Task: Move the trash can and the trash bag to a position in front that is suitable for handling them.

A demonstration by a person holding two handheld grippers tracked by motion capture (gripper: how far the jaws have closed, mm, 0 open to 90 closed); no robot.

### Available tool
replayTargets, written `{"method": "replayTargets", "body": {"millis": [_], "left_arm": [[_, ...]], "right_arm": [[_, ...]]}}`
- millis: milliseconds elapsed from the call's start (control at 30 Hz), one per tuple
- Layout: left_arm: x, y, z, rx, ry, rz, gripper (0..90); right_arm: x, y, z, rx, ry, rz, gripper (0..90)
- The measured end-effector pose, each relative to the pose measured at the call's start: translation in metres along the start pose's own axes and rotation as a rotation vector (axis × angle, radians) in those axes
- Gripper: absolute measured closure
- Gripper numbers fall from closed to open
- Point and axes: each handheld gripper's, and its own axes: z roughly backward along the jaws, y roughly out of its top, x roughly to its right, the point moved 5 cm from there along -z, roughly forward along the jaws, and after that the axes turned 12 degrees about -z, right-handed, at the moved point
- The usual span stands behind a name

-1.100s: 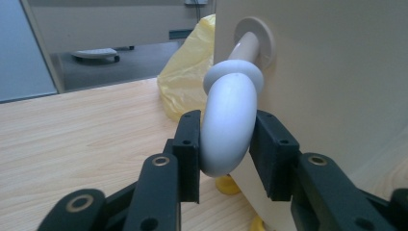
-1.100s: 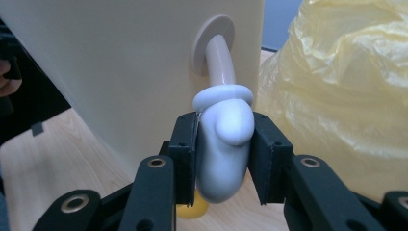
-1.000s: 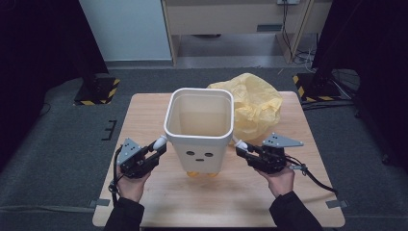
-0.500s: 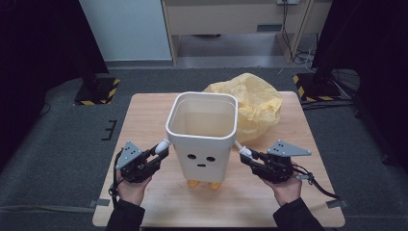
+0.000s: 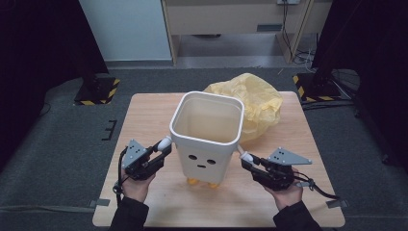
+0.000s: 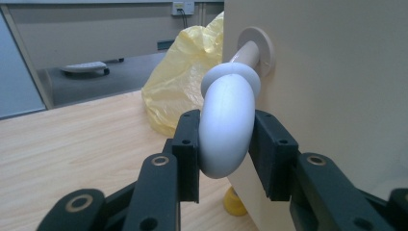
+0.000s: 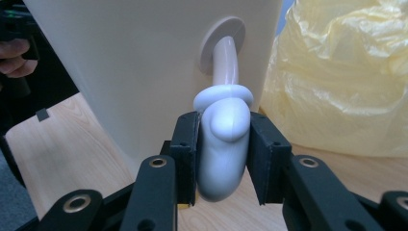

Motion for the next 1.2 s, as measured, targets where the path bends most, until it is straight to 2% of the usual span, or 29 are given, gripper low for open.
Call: {"method": "replayTargets", "body": {"millis": [133, 233, 300, 367, 433, 533, 600, 667, 767, 867, 967, 1067, 1200], "left_arm": [[-0.002, -0.005, 0.007, -0.014, -0.011, 0.012, 65.5], [-0.003, -0.006, 0.008, -0.021, -0.018, 0.01, 65.1], [-0.002, -0.005, 0.009, -0.026, -0.023, 0.006, 64.8], [-0.002, -0.004, 0.013, -0.019, -0.038, 0.006, 64.7], [-0.006, -0.001, 0.021, 0.01, -0.043, 0.016, 63.3], [-0.017, 0.008, 0.037, 0.051, -0.008, 0.024, 55.4], [-0.026, 0.012, 0.048, 0.07, 0.041, 0.033, 53.5], [-0.036, 0.013, 0.054, 0.081, 0.083, 0.051, 51.4], [-0.048, 0.009, 0.056, 0.067, 0.146, 0.046, 50.8], [-0.058, 0.002, 0.051, 0.045, 0.19, 0.066, 49.6], [-0.068, -0.007, 0.043, 0.024, 0.216, 0.09, 49.4], [-0.076, -0.015, 0.033, 0.002, 0.227, 0.109, 47.9], [-0.083, -0.022, 0.019, -0.031, 0.237, 0.103, 46.2]], "right_arm": [[-0.003, 0.0, -0.002, 0.004, 0.018, 0.033, 66.5], [-0.006, 0.0, -0.001, 0.001, 0.022, 0.033, 64.6], [-0.005, 0.004, 0.002, 0.036, 0.038, 0.016, 55.5], [-0.004, 0.01, 0.007, 0.063, 0.056, -0.005, 53.6], [-0.001, 0.016, 0.013, 0.1, 0.049, -0.004, 51.0], [0.006, 0.022, 0.018, 0.143, 0.028, -0.011, 45.5], [0.012, 0.026, 0.019, 0.159, 0.002, -0.006, 43.0], [0.021, 0.031, 0.017, 0.192, -0.046, 0.026, 37.4], [0.041, 0.038, 0.008, 0.211, -0.128, 0.031, 30.8], [0.066, 0.042, -0.007, 0.194, -0.204, 0.028, 28.1], [0.088, 0.047, -0.024, 0.19, -0.253, 0.03, 26.8], [0.106, 0.049, -0.046, 0.184, -0.27, 0.009, 26.7], [0.123, 0.049, -0.077, 0.17, -0.287, 0.007, 28.0]]}}
